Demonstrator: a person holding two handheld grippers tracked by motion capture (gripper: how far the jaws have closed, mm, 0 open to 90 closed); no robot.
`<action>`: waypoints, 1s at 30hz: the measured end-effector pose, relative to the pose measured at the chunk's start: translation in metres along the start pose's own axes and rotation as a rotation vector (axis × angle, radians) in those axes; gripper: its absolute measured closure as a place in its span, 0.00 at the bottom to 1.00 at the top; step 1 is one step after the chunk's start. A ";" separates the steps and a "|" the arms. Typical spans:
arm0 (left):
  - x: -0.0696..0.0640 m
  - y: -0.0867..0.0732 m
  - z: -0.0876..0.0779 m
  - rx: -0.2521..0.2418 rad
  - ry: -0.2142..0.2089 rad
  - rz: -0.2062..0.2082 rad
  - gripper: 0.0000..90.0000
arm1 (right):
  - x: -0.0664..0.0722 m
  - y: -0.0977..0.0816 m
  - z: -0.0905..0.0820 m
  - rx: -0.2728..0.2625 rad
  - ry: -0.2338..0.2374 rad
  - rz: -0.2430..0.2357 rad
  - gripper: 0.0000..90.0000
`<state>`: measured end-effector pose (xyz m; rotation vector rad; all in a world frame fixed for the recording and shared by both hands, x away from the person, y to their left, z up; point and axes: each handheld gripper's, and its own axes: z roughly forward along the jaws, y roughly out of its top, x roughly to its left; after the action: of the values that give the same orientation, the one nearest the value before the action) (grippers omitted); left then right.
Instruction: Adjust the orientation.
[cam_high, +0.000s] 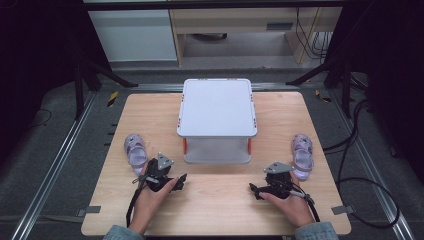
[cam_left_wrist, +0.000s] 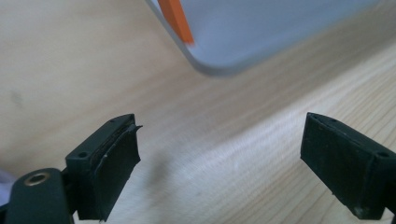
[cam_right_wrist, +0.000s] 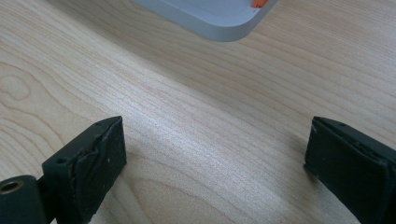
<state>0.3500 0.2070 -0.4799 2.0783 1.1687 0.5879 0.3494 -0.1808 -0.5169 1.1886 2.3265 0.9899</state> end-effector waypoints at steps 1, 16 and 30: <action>0.000 0.000 0.000 0.000 0.000 0.000 0.14 | 0.000 0.000 0.000 0.000 0.000 0.000 0.06; 0.069 -0.011 -0.050 -0.086 0.253 -0.150 0.34 | 0.000 0.000 0.000 0.000 0.001 -0.001 0.06; 0.090 -0.009 -0.007 -0.012 0.199 -0.209 0.46 | 0.000 0.000 0.000 0.000 0.000 -0.001 0.06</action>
<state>0.3855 0.2906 -0.4767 1.8898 1.4706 0.7101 0.3496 -0.1808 -0.5169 1.1872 2.3274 0.9893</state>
